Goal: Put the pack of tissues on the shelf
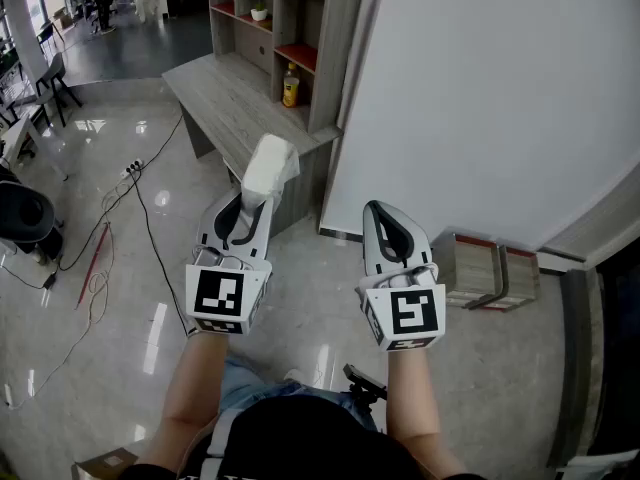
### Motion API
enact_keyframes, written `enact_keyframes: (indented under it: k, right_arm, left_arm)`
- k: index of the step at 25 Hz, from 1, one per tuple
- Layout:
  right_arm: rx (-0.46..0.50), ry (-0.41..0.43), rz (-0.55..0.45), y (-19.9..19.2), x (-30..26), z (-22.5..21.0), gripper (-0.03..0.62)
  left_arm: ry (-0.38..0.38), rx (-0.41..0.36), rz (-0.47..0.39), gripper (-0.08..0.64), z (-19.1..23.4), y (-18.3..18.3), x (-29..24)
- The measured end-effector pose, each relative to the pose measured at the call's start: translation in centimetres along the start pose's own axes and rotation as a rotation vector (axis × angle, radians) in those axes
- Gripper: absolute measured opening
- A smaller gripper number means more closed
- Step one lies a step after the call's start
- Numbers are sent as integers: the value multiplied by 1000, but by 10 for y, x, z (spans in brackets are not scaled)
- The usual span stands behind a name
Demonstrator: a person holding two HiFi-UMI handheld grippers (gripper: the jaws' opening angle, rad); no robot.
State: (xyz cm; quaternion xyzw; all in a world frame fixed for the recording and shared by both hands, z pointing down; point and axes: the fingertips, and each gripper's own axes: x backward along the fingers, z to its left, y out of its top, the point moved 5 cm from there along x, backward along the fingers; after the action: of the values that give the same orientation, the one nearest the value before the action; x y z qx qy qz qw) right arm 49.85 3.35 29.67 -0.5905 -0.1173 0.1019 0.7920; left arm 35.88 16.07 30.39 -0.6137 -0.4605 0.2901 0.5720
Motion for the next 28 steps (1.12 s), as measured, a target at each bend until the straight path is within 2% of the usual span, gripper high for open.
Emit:
enact_keyframes:
  k: [5,15,21,28]
  right_arm:
    - [-20,3,-6,-2,1,-4,17]
    - [-48,5,-14,-9,-33,-12,17]
    - [-42,-23,16,-13,-76,-8,17]
    - [-25,-61,33,-11,-156,9,17]
  left_arm:
    - [17,-7,2,101,0,1,5]
    - [57,-2,10,101,31,-7,-20]
    - [54,33,12,101,73,-24,-48]
    - [24,59,0,101,146,-45,-100]
